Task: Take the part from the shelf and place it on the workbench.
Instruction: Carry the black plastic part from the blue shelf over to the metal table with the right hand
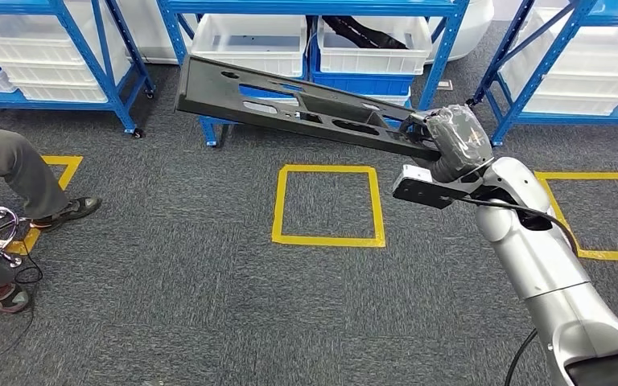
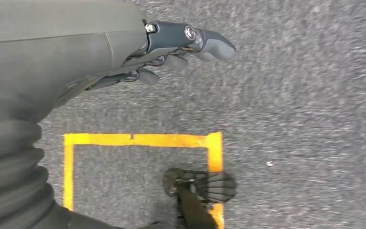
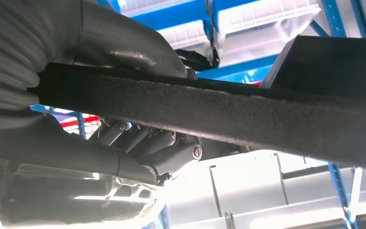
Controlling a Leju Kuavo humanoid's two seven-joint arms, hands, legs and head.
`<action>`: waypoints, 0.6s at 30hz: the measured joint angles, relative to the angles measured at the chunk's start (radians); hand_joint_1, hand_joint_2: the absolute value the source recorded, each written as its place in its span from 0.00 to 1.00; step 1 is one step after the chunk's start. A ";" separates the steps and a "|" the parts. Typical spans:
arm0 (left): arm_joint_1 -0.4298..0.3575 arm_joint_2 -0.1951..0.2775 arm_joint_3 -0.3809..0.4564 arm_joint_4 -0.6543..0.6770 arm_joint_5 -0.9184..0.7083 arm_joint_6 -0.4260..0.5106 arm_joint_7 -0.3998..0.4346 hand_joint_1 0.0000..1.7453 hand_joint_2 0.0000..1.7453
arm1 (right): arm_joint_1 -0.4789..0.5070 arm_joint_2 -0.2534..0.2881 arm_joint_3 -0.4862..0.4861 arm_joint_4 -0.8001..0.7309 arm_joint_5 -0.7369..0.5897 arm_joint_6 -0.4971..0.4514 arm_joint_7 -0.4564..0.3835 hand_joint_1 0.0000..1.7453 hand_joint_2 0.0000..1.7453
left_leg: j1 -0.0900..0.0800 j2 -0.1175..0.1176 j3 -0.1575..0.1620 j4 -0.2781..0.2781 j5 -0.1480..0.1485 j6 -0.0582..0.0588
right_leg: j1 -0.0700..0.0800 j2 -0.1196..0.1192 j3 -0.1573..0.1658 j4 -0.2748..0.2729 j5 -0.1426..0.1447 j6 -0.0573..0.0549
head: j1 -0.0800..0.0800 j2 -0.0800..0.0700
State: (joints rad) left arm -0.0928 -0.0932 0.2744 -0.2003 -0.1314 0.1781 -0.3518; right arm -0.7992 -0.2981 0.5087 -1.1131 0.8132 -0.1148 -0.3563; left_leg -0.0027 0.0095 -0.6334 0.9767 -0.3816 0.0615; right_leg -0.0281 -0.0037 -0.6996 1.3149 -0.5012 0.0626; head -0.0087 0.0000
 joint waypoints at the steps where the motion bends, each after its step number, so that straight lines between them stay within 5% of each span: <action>1: 0.000 -0.001 0.000 0.000 -0.001 0.000 0.000 0.00 1.00 | 0.000 0.000 -0.001 0.000 0.000 0.001 0.000 1.00 1.00 | 0.001 0.001 -0.020 0.004 0.015 -0.005 | -0.002 0.000 0.044 -0.038 0.021 0.012 | 0.000 0.000; 2: 0.000 -0.002 0.000 0.000 -0.001 0.000 0.000 0.00 1.00 | -0.002 0.000 -0.002 -0.001 0.000 0.001 0.000 1.00 1.00 | 0.000 0.000 -0.039 0.010 0.026 -0.012 | -0.003 0.000 0.105 -0.110 0.019 0.016 | 0.001 0.000; 4: -0.001 -0.001 0.001 -0.001 -0.005 0.000 -0.003 0.00 1.00 | -0.005 0.000 -0.003 -0.003 0.006 0.001 0.001 1.00 1.00 | -0.004 0.000 -0.066 0.020 0.048 -0.023 | 0.001 0.002 0.205 -0.260 -0.031 -0.001 | 0.000 0.000; 5: -0.001 -0.001 0.001 -0.002 -0.009 0.001 -0.007 0.00 1.00 | -0.007 0.000 -0.003 -0.004 0.010 0.001 0.001 1.00 1.00 | -0.005 0.000 -0.074 0.020 0.060 -0.028 | 0.006 0.003 0.225 -0.304 -0.053 -0.014 | -0.002 0.000; 7: 0.002 0.000 0.001 -0.001 -0.014 0.001 -0.015 0.00 1.00 | -0.007 -0.001 -0.002 -0.004 0.016 0.002 0.003 1.00 1.00 | 0.000 -0.001 -0.082 0.013 0.079 -0.038 | 0.005 0.003 0.215 -0.315 -0.050 -0.040 | -0.006 0.000; 8: 0.005 0.000 0.001 -0.001 -0.015 0.001 -0.016 0.00 1.00 | -0.007 -0.002 -0.001 -0.004 0.020 0.003 0.004 1.00 1.00 | 0.004 -0.002 -0.088 0.023 0.065 -0.045 | 0.004 0.000 0.210 -0.315 -0.040 -0.052 | -0.007 0.000; 10: 0.007 0.000 0.001 -0.001 -0.016 0.000 -0.015 0.00 1.00 | -0.008 -0.003 0.001 -0.005 0.035 0.001 0.007 1.00 1.00 | 0.011 -0.005 -0.114 0.099 -0.015 -0.059 | 0.000 -0.007 0.198 -0.315 -0.017 -0.072 | -0.008 0.000; 12: 0.008 -0.001 0.001 -0.001 -0.017 -0.001 -0.011 0.00 1.00 | -0.009 -0.004 0.004 -0.005 0.051 -0.001 0.010 1.00 1.00 | 0.015 -0.007 -0.150 0.234 -0.102 -0.070 | 0.003 -0.014 0.177 -0.314 0.002 -0.078 | -0.009 0.000; 13: 0.008 -0.001 0.002 -0.001 -0.017 -0.001 -0.010 0.00 1.00 | -0.008 -0.005 0.007 -0.005 0.057 -0.001 0.011 1.00 1.00 | 0.017 -0.007 -0.160 0.288 -0.120 -0.073 | 0.005 -0.017 0.166 -0.314 0.011 -0.078 | -0.009 0.000; 15: 0.008 -0.001 0.002 -0.001 -0.017 -0.001 -0.008 0.00 1.00 | -0.008 -0.006 0.012 -0.006 0.065 -0.003 0.014 1.00 1.00 | 0.017 -0.006 -0.126 0.292 -0.106 -0.071 | 0.008 -0.026 0.149 -0.313 0.024 -0.075 | -0.010 0.000; 18: 0.005 0.002 0.003 -0.002 -0.020 0.000 -0.003 0.00 1.00 | -0.009 -0.010 0.016 -0.011 0.075 -0.008 0.018 1.00 1.00 | 0.006 0.029 0.031 0.091 -0.075 -0.044 | 0.013 -0.045 0.139 -0.314 0.037 -0.066 | -0.009 0.000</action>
State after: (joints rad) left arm -0.0879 -0.0916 0.2774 -0.2021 -0.1517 0.1779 -0.3549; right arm -0.8083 -0.3078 0.5247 -1.1245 0.8880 -0.1224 -0.3387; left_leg 0.0032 0.0381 -0.6026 1.0679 -0.4565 0.0171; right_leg -0.0148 -0.0483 -0.5610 1.0014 -0.4640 -0.0033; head -0.0177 0.0000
